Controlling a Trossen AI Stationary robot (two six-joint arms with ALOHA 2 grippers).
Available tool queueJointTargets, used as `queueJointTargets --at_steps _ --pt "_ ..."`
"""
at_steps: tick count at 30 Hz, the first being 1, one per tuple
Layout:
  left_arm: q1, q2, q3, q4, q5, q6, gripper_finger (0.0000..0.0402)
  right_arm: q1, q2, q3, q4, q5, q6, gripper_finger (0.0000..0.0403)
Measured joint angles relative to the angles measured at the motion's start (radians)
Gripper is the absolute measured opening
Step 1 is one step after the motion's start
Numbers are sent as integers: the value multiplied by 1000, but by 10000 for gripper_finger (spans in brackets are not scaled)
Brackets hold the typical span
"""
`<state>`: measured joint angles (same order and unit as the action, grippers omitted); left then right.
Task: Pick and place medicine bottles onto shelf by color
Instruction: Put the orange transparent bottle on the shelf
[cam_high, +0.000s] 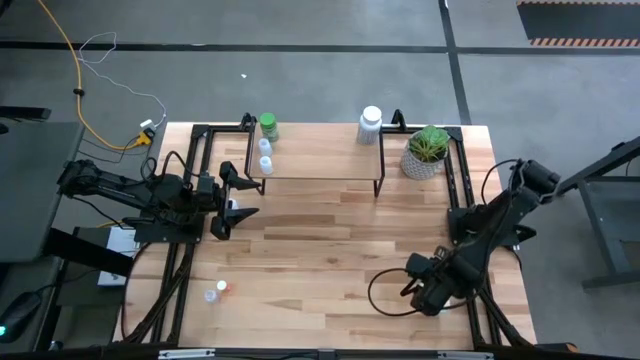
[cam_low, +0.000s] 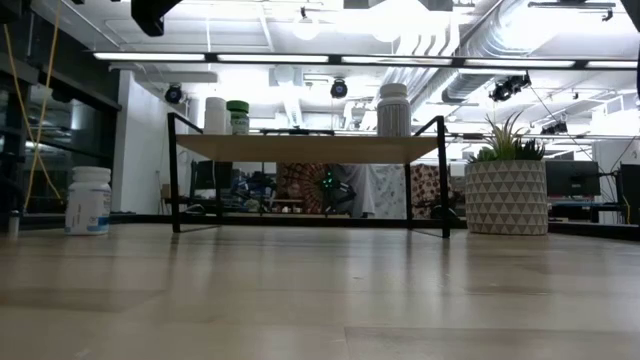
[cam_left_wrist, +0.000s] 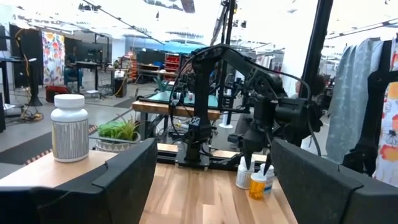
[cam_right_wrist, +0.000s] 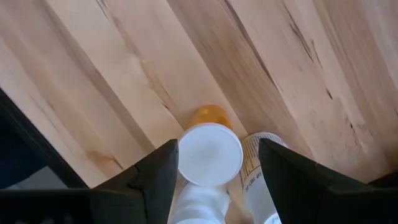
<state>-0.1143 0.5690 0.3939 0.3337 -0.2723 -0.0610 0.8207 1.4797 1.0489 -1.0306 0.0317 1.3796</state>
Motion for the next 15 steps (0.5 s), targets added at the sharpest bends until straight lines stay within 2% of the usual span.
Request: queueJointTargets --at_steps 15 --pt "0 0 0 1 -37 -16 305 0 6 0 34 -40 -7 215"
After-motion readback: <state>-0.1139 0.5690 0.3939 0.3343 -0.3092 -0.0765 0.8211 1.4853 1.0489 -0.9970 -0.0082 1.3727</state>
